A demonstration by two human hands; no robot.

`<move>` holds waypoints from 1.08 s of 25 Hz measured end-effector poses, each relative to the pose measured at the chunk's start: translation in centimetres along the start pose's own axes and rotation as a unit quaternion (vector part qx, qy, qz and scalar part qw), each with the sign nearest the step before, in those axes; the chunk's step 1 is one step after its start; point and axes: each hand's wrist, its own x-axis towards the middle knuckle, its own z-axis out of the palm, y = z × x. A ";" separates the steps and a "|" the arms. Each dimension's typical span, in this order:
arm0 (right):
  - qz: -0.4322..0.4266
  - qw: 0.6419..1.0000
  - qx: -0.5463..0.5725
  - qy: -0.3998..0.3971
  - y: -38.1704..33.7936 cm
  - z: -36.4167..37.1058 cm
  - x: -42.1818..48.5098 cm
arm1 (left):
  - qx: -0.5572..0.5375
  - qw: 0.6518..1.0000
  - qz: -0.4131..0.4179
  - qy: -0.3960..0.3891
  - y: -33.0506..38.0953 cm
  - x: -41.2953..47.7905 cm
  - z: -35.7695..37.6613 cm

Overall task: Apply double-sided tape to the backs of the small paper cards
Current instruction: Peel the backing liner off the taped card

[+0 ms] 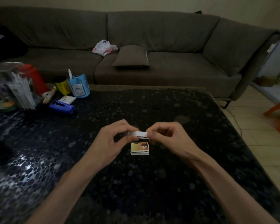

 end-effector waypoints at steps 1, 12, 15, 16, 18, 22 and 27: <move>-0.005 1.000 -0.011 -0.006 0.2 0.2 0.1 | 0.014 1.000 0.009 0.005 0.0 0.0 0.3; -0.009 1.000 0.000 0.015 0.0 -0.4 0.1 | -0.009 1.000 -0.012 -0.027 0.5 0.3 0.2; -0.004 1.000 -0.017 -0.006 0.1 0.0 0.3 | 0.036 0.999 0.013 -0.022 0.5 0.1 1.0; -0.005 1.000 -0.021 -0.008 0.1 0.0 0.3 | 0.040 0.999 0.016 -0.020 0.6 0.1 1.0; -0.009 1.000 -0.009 0.003 0.0 -0.1 0.2 | 0.020 0.999 0.013 -0.026 0.6 0.2 0.8; -0.008 1.000 -0.005 0.026 0.0 -0.5 0.2 | -0.006 0.998 -0.004 -0.057 0.5 0.4 0.3; -0.019 0.998 -0.054 0.016 0.1 0.2 0.6 | -0.011 0.999 -0.001 -0.053 0.2 0.6 1.2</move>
